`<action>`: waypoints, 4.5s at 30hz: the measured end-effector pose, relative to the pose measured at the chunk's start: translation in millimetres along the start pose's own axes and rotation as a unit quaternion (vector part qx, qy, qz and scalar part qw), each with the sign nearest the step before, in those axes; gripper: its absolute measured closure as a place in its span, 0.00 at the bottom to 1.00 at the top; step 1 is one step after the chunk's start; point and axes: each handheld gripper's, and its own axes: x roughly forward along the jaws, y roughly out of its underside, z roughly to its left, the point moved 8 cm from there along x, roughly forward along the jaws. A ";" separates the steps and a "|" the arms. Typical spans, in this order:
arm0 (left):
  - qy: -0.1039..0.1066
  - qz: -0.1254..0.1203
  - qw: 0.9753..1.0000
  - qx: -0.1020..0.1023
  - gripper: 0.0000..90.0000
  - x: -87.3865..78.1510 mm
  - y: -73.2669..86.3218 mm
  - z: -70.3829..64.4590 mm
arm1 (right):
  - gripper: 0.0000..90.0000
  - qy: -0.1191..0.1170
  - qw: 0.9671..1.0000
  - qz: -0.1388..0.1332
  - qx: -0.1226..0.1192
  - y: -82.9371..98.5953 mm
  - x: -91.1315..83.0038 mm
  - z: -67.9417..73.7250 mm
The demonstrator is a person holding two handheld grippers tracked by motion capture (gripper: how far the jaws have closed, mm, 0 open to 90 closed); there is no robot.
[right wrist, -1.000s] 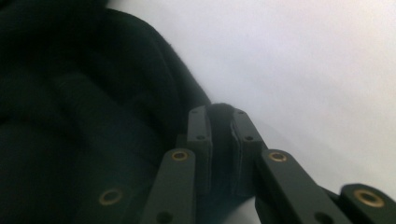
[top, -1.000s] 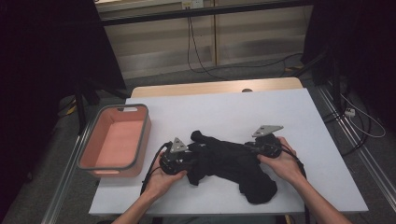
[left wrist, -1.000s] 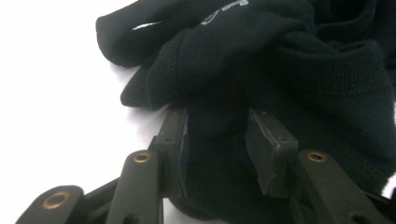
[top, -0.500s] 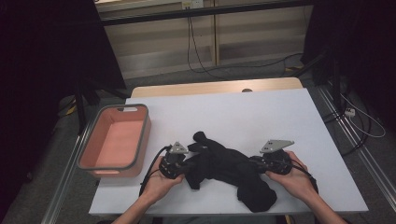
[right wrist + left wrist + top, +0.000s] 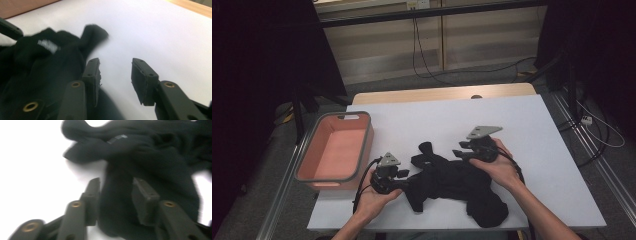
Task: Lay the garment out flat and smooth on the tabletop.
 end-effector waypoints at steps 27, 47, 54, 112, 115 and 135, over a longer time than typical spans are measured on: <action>-0.026 0.007 1.000 0.009 0.49 11.0 1.9 11.4 | 0.67 -0.054 0.994 0.075 -0.050 -34.2 125.0 26.6; -0.034 -0.009 0.999 -0.002 0.53 17.9 -16.8 18.5 | 0.94 0.042 0.999 0.000 0.004 -56.7 58.7 -29.3; -0.058 -0.005 0.998 0.001 0.59 33.0 -31.4 34.2 | 0.94 0.092 0.995 -0.004 0.024 -46.3 39.0 -65.3; -0.062 -0.154 0.985 -0.048 0.98 -1.2 -169.0 67.1 | 0.93 0.110 0.984 -0.123 0.072 -82.3 -14.7 -92.7; -0.061 -0.166 0.983 -0.045 0.98 -9.8 -177.3 67.5 | 0.93 0.113 0.983 -0.133 0.063 -96.9 -22.1 -93.9; -0.083 -0.186 0.978 -0.048 0.98 -17.9 -211.6 97.3 | 0.93 0.134 0.978 -0.154 0.048 -147.0 -21.1 -112.2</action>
